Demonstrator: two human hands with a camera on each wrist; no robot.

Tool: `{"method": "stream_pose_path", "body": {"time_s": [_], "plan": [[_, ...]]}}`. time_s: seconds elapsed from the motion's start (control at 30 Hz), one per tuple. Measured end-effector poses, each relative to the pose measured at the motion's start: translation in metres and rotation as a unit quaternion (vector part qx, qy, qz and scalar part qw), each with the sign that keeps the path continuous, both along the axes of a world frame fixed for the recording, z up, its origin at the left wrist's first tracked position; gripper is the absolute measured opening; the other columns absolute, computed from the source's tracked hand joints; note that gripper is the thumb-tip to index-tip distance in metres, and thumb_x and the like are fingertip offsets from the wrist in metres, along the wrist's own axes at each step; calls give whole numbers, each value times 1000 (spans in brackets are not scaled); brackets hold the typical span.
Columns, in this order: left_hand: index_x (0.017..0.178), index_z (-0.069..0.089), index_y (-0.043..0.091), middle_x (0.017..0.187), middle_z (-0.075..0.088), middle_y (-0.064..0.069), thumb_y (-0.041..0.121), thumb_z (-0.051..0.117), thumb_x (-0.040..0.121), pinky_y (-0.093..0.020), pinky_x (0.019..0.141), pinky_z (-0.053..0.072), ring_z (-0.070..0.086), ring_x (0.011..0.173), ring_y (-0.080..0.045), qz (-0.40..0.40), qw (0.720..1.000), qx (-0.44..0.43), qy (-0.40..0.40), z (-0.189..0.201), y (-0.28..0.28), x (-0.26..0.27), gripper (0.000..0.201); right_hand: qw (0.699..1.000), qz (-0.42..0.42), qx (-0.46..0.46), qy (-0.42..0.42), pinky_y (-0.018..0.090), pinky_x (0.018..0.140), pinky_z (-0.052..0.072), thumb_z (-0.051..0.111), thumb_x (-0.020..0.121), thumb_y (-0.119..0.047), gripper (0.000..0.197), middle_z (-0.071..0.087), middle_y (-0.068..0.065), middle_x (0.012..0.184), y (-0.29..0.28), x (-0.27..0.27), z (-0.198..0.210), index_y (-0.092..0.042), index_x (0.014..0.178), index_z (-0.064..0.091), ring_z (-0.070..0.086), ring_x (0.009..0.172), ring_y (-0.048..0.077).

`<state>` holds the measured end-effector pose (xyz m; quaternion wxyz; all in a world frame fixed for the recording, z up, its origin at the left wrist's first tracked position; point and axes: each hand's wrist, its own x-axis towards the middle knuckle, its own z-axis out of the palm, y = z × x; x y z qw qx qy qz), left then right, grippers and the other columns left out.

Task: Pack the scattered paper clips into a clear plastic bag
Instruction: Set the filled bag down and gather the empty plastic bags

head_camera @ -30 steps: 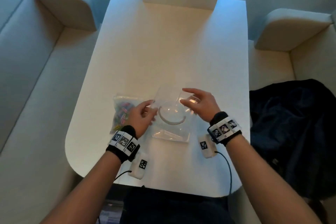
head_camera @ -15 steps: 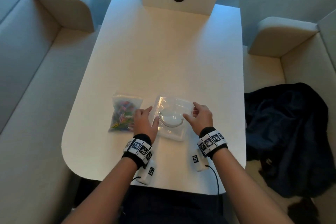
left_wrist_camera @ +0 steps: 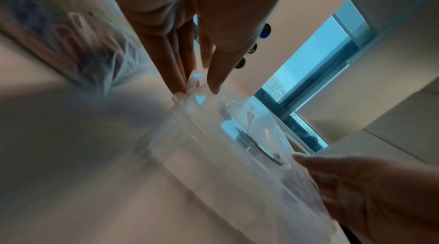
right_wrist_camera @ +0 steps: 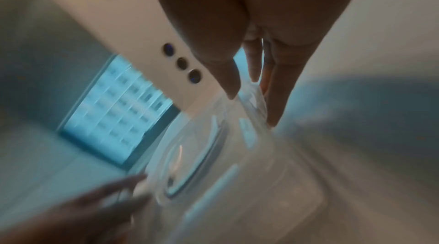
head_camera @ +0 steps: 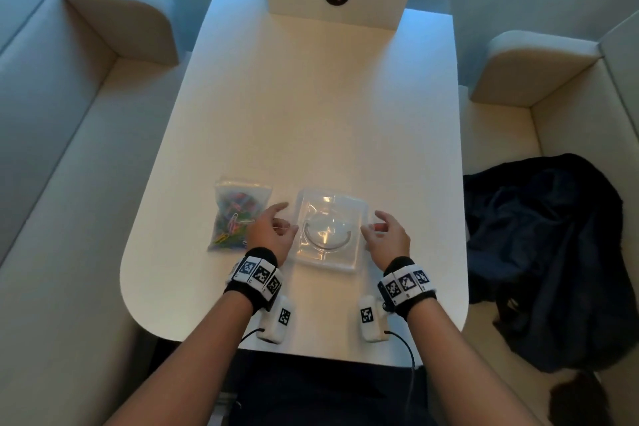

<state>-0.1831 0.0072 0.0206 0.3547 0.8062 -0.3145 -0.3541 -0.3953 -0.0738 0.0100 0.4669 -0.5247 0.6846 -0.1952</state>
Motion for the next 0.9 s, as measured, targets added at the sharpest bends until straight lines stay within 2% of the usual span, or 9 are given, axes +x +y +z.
{"method": "stream_pose_path", "body": {"time_s": [0.07, 0.13, 0.3, 0.43, 0.53, 0.6, 0.73, 0.83, 0.9], "plan": [[122, 59, 23, 91, 69, 0, 16, 79, 80, -25, 81, 53, 63, 82, -11, 26, 999, 11, 26, 1, 0, 1, 47, 998, -47, 23, -45, 39, 88, 57, 75, 82, -30, 28, 72, 0, 98, 3, -7, -4, -19, 107, 70, 68, 88, 15], [117, 67, 11, 95, 70, -3, 17, 79, 80, -31, 90, 55, 64, 86, -14, 27, 999, 31, 21, 1, -1, 1, 39, 995, -58, 23, -76, 38, 89, 57, 76, 80, -33, 19, 74, -4, 95, 9, -10, -8, -26, 97, 73, 70, 90, 13], [119, 69, 7, 112, 73, -8, 20, 70, 89, -25, 93, 49, 66, 101, -18, -23, 998, 33, -55, 0, 0, -9, 33, 985, -84, 34, -149, 34, 96, 53, 78, 80, -29, 29, 75, -5, 102, 18, -15, -7, -20, 106, 74, 69, 98, 8], [114, 72, 5, 105, 74, -9, 23, 64, 93, -16, 82, 42, 62, 89, -12, -63, 993, 22, -98, -1, 4, -15, 29, 992, -95, 2, -83, 29, 98, 50, 77, 82, -24, 30, 74, 0, 107, 12, -13, 0, -13, 109, 73, 67, 99, 10], [115, 71, 4, 105, 74, -10, 23, 66, 92, -17, 83, 42, 61, 88, -12, -67, 993, 22, -95, -2, 5, -15, 30, 997, -53, -52, 1, 21, 91, 49, 72, 86, -21, 24, 75, 4, 102, 7, -4, 8, -9, 106, 74, 69, 97, 16], [116, 71, 4, 106, 74, -10, 22, 66, 92, -17, 83, 43, 61, 88, -12, -69, 993, 25, -95, -1, 4, -15, 31, 995, -13, -79, 63, 20, 82, 51, 67, 90, -20, 19, 76, 8, 92, 8, 1, 13, -7, 100, 76, 70, 85, 21], [124, 66, 6, 114, 71, -9, 23, 65, 92, -22, 93, 46, 65, 102, -18, -82, 991, 47, -90, 7, 5, -15, 36, 989, 40, -60, 133, 19, 75, 47, 62, 92, -20, 19, 75, 9, 94, 2, 8, 27, -8, 99, 76, 62, 73, 17], [130, 60, 13, 103, 70, -1, 23, 64, 92, -24, 90, 50, 64, 94, -14, -126, 985, 80, -83, 18, 8, -4, 40, 972, 129, 7, 197, 30, 91, 50, 62, 92, -28, 35, 69, 9, 116, -22, 15, 54, -12, 122, 65, 64, 99, 24], [120, 64, 23, 91, 66, 7, 27, 65, 91, -24, 85, 53, 62, 84, -9, -168, 977, 104, -77, 24, 35, 4, 29, 977, 160, -34, 134, 35, 102, 46, 63, 91, -33, 51, 65, 7, 124, -50, 25, 102, -15, 137, 52, 61, 113, 24]]}}
